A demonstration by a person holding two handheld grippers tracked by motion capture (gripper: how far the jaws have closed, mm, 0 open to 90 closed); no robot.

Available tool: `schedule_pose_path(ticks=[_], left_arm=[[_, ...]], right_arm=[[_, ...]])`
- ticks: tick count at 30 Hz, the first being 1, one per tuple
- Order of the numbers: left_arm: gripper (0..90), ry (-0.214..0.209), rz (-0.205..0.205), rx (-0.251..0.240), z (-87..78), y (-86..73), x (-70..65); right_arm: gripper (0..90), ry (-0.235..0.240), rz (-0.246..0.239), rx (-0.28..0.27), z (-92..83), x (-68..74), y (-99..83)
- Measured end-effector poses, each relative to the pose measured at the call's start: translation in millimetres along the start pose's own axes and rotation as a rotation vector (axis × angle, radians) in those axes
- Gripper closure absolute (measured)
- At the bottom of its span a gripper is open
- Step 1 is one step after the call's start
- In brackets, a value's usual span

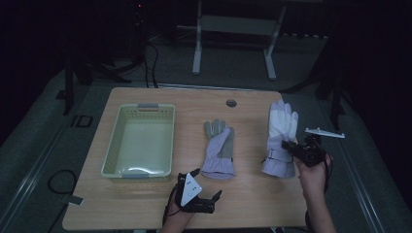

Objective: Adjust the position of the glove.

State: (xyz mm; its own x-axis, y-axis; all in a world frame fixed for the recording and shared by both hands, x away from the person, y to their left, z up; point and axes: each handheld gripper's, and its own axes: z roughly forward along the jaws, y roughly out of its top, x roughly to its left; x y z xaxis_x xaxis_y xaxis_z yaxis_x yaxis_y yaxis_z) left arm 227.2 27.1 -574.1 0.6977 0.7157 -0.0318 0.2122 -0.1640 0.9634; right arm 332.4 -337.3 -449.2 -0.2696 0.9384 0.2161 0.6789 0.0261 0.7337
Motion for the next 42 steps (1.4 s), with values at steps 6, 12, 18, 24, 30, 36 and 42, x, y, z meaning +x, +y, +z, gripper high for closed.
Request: schedule_pose_path(ticks=[6, 12, 18, 24, 30, 36, 42], left_arm=[[0.7, -0.001, 0.003, 0.0, -0.1, 0.0, -0.2], [0.7, 0.0, -0.003, 0.0, 0.1, 0.0, 0.1], [0.6, -0.001, -0.003, 0.0, 0.1, 0.0, 0.2], [0.6, -0.005, -0.005, -0.002, -0.1, -0.1, 0.7], [0.6, -0.005, -0.006, -0.001, 0.0, -0.1, 0.7], [0.6, -0.007, -0.007, -0.003, -0.2, -0.2, 0.8], [0.6, -0.016, -0.012, -0.002, 0.0, -0.1, 1.2]], right_arm=[[79.2, -0.032, -0.004, 0.062, 17.4, -1.5, -16.7], [78.7, -0.045, -0.005, 0.112, 35.5, -6.7, -18.7], [77.5, -0.083, -0.014, 0.159, 57.3, -14.0, -17.0], [72.6, -0.105, -0.025, 0.207, 82.0, -17.0, -24.4], [67.6, -0.105, -0.028, 0.167, 84.2, -18.0, -33.1], [51.6, -0.042, -0.089, 0.139, 73.7, -23.2, -30.2], [42.0, 0.014, -0.21, 0.112, 64.3, -29.0, -27.8]])
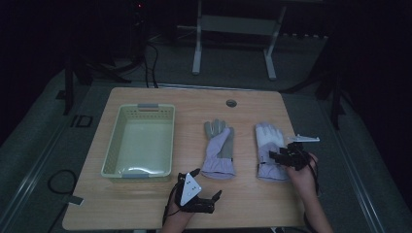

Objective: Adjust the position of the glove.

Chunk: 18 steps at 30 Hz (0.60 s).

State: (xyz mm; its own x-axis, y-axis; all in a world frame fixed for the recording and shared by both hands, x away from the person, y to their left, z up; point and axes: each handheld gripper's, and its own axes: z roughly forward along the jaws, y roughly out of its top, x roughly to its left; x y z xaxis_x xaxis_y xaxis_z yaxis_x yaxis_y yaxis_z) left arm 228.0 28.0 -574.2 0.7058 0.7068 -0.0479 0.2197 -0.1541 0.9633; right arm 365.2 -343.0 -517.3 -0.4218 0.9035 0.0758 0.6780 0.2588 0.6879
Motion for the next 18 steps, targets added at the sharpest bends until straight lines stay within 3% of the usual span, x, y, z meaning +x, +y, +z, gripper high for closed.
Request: schedule_pose_path(ticks=[3, 4, 8, 11, 13, 18], left_arm=[[0.6, 0.0, 0.002, 0.001, 0.1, 0.1, -0.5], [0.6, 0.0, 0.002, 0.0, 0.2, 0.1, -0.5], [0.6, 0.002, 0.003, 0.001, 0.2, 0.1, -0.7], [0.6, 0.003, 0.002, 0.002, 0.3, 0.2, -0.6], [0.6, 0.003, 0.002, 0.002, 0.3, 0.2, -0.5], [0.6, 0.011, 0.006, 0.001, 0.1, 0.1, -0.8]], right_arm=[[42.2, 0.13, -0.032, -0.009, -6.0, -14.7, 5.7], [42.3, 0.153, -0.052, -0.018, -7.5, -17.8, 6.4], [42.9, 0.159, -0.145, 0.006, -9.7, -26.0, 8.2], [43.0, 0.158, -0.165, 0.034, -7.7, -30.6, 8.8], [42.8, 0.156, -0.159, 0.058, -3.9, -31.4, 8.3], [41.3, 0.178, -0.132, 0.059, 5.6, -33.9, 7.7]])
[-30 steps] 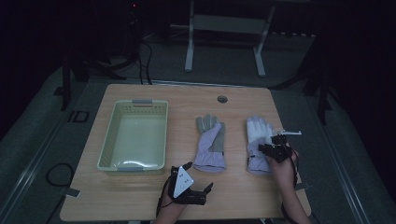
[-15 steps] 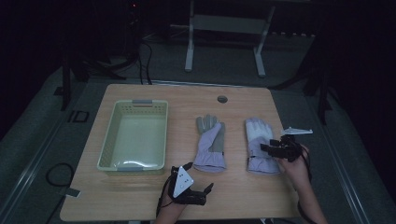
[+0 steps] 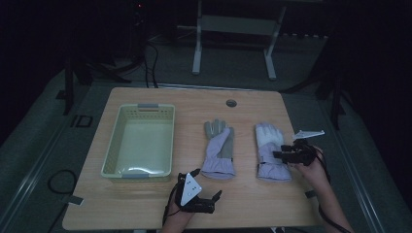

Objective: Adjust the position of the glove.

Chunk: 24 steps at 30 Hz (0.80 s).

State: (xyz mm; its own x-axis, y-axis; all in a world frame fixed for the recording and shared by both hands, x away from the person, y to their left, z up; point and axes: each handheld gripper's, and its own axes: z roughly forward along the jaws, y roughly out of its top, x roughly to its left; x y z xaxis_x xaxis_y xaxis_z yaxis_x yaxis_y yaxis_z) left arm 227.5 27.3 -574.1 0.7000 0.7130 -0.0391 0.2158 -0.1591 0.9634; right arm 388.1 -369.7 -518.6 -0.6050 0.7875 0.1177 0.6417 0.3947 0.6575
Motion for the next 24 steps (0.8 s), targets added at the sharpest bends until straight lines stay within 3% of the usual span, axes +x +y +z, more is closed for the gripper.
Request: schedule_pose_path(ticks=[5, 10, 13, 24], left_arm=[[0.6, 0.005, 0.003, -0.001, -0.2, -0.1, -0.2], [0.6, 0.007, 0.008, -0.002, -0.2, -0.1, -0.7], [0.6, 0.006, 0.005, -0.001, -0.2, -0.1, -0.5], [0.6, 0.009, -0.002, 0.001, 0.0, 0.0, -0.1]], right_arm=[[38.7, 0.002, 0.0, 0.002, 11.8, 2.4, 1.1], [48.9, -0.022, -0.021, 0.016, 22.7, 2.9, -4.6], [61.0, 0.006, 0.011, 0.005, 22.2, 1.5, -6.0], [78.5, 0.032, 0.12, -0.026, 14.4, 1.5, -6.8]])
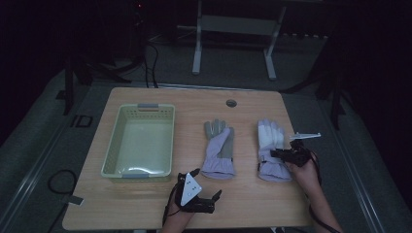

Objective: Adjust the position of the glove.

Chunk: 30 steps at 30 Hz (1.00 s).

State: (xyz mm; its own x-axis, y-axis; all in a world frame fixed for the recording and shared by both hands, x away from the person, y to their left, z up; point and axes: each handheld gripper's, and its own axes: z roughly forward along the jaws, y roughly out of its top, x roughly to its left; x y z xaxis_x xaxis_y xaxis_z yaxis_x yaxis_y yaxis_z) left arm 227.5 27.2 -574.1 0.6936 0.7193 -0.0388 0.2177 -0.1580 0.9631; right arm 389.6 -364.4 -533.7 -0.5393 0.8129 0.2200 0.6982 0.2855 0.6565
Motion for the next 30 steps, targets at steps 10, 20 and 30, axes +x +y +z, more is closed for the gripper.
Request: schedule_pose_path(ticks=[10, 20, 30], left_arm=[[0.6, 0.002, -0.003, 0.0, 0.1, 0.0, 0.3], [0.6, 0.011, -0.002, 0.0, 0.0, 0.0, 0.5], [0.6, 0.009, 0.003, -0.003, -0.2, -0.1, 0.2]], right_arm=[[79.5, -0.028, 0.021, -0.083, -48.0, 7.7, 15.4], [79.5, -0.052, 0.007, -0.136, -74.9, 32.7, 47.4], [79.5, -0.034, -0.034, -0.139, -76.9, 74.5, 76.2]])
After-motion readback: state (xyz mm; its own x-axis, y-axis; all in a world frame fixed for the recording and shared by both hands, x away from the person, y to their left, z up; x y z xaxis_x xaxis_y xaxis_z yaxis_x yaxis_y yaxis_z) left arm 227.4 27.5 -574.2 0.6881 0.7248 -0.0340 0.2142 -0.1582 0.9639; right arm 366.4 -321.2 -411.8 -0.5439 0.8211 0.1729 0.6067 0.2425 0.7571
